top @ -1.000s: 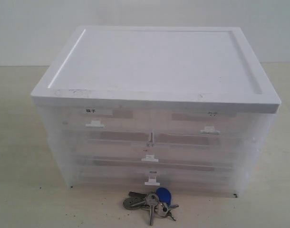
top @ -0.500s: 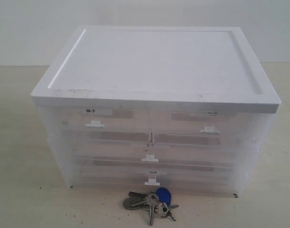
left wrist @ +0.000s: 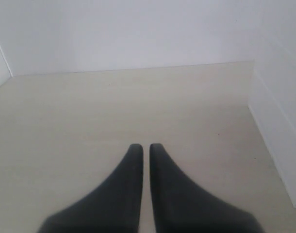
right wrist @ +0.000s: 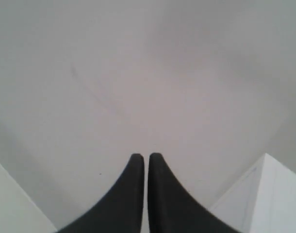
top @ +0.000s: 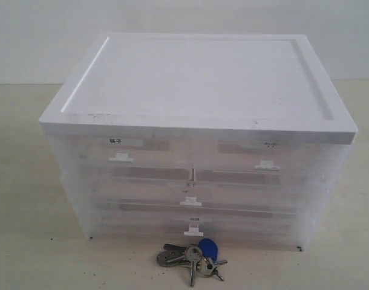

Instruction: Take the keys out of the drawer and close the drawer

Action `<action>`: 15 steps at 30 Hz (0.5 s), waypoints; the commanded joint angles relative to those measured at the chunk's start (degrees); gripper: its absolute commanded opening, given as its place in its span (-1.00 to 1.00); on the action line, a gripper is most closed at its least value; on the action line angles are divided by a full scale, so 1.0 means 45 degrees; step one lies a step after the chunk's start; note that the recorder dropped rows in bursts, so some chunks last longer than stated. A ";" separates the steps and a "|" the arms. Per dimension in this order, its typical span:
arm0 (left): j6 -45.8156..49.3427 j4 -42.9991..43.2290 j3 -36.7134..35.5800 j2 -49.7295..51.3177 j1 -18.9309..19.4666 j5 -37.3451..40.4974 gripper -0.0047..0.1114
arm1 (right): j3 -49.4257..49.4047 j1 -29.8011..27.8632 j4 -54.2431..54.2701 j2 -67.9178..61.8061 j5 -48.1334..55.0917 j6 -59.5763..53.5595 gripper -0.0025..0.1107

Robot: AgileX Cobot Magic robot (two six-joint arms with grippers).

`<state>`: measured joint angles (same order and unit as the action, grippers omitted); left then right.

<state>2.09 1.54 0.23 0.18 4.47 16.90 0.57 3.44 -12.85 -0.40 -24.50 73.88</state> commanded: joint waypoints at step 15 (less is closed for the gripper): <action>0.0025 -0.0104 -0.0051 -0.0030 0.0016 -0.0038 -0.84 | -0.0126 -0.0019 0.0810 0.0088 0.8735 -1.7443 -0.96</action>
<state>2.09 1.54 0.23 0.18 4.47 16.90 0.31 3.44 -9.17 -0.37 7.05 -1.88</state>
